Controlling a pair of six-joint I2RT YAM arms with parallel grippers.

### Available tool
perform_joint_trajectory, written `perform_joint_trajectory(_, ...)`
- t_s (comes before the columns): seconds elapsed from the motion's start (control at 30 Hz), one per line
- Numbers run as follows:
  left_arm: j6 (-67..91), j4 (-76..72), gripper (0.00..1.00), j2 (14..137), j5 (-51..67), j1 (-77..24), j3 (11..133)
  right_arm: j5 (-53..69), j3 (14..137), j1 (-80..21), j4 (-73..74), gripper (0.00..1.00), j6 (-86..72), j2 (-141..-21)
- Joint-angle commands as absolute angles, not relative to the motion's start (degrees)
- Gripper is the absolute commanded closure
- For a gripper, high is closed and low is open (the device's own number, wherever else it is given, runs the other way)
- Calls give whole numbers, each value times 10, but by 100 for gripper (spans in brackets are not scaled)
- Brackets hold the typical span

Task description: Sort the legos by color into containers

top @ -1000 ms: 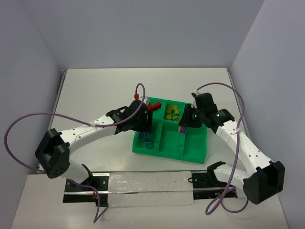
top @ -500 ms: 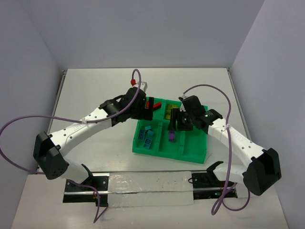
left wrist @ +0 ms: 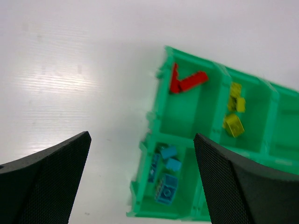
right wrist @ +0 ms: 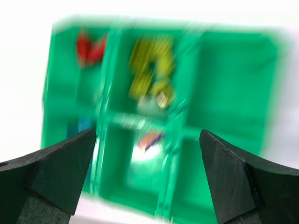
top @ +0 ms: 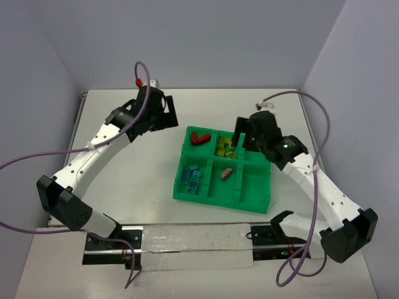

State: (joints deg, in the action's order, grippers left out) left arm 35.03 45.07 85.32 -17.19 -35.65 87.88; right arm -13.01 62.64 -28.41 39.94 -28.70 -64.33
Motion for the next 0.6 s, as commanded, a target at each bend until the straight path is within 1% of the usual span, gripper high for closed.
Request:
perform_joint_trajectory(0.0,369,490,1,858,-160,-292,904,-284,681,-220,408,0,-314,-600)
perform_joint_trajectory(0.13,359,505,1,857,-176,-252,925,-263,708,-86,412,0,-322,-599)
perform_joint_trajectory(0.3,332,497,1,843,-160,-223,935,-190,744,-5,441,0,-326,-640)
perform_joint_trajectory(0.43,319,491,1,831,-153,-222,924,-178,754,-4,456,0,-334,-659)
perform_joint_trajectory(0.57,316,504,1,838,-147,-222,920,-164,721,-4,434,0,-337,-640)
